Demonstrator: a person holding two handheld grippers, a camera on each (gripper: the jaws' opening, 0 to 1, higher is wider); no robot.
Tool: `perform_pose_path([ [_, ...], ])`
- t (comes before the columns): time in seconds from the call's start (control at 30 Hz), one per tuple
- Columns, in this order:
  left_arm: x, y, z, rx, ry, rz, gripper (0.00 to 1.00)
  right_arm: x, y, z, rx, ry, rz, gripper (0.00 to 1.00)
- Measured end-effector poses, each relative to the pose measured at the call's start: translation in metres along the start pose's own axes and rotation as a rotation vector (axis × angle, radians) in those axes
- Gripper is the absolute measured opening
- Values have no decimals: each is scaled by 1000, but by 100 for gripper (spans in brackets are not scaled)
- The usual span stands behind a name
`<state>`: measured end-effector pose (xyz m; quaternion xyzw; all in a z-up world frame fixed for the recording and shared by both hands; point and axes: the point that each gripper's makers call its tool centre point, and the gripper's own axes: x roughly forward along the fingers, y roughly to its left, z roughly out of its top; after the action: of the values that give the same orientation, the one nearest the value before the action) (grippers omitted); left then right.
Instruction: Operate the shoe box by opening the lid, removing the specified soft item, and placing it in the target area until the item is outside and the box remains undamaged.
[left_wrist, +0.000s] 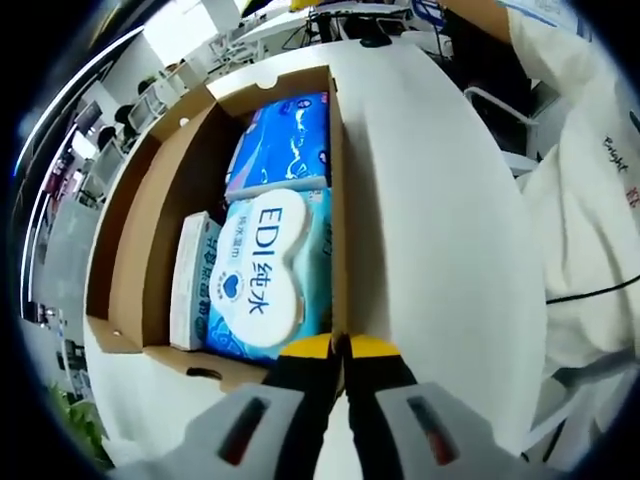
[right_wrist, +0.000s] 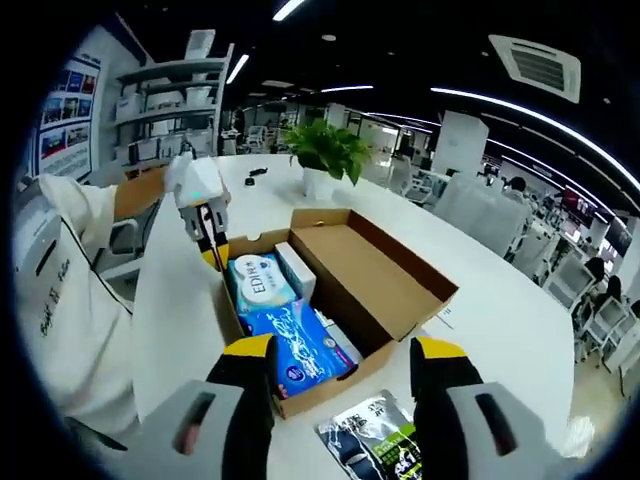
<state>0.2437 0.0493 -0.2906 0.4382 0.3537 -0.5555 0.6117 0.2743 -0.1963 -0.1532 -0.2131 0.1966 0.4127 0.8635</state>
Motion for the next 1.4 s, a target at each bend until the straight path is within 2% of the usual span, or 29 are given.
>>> perform_pose_path([
  [0.07,0,-2,0,19,-3,-6,2,0,2,6,-48,13,0,54],
  [0.1,0,-2,0,21,-3,-10,2,1,4,11,-91,45,11,51],
  [0.13,1,-1,0,13,-2,-17,2,2,5,13,-97,47,12,50],
  [0.2,3,-3,-1,-6,-2,-31,2,8,7,29,-140,50,9,50],
  [0.23,4,-3,0,-9,1,-29,2,12,14,38,-166,49,33,50],
  [0.3,5,-3,-1,-10,14,-28,2,16,21,42,-178,70,68,50],
  [0.37,6,-3,-2,-4,26,-37,2,20,27,44,-190,104,95,46],
  [0.43,7,-3,-3,-12,29,-48,1,24,32,40,-206,146,137,45],
  [0.5,8,-4,-3,-18,23,-67,1,29,38,33,-195,195,189,57],
  [0.53,7,-4,-3,-17,22,-68,1,31,36,30,-194,226,192,55],
  [0.57,7,-5,-4,-14,23,-67,1,32,35,28,-205,242,196,50],
  [0.6,7,-5,-4,-8,23,-63,1,35,33,27,-235,250,209,45],
  [0.73,7,-5,-3,-16,17,-62,1,43,30,25,-231,283,227,46],
  [0.8,7,-5,-2,-11,19,-62,1,47,28,26,-248,288,222,52],
  [0.83,7,-5,-2,-5,18,-59,1,50,23,29,-286,284,197,56],
  [0.93,7,-6,-2,-9,5,-59,1,60,31,29,-257,297,243,49],
  [1.0,7,-6,-1,-5,4,-58,1,64,30,27,-273,317,243,51],
  [1.13,7,-5,0,-28,6,-69,1,77,40,16,-305,378,314,55],
  [1.17,7,-6,0,-30,5,-70,1,79,39,16,-300,380,313,56],
  [1.27,7,-7,1,-18,1,-65,1,86,42,6,-309,425,337,52],
  [1.33,8,-6,1,-24,5,-63,1,92,44,-7,-323,477,349,52],
  [1.4,8,-6,1,-20,11,-62,1,95,47,-14,-335,502,357,52],
])
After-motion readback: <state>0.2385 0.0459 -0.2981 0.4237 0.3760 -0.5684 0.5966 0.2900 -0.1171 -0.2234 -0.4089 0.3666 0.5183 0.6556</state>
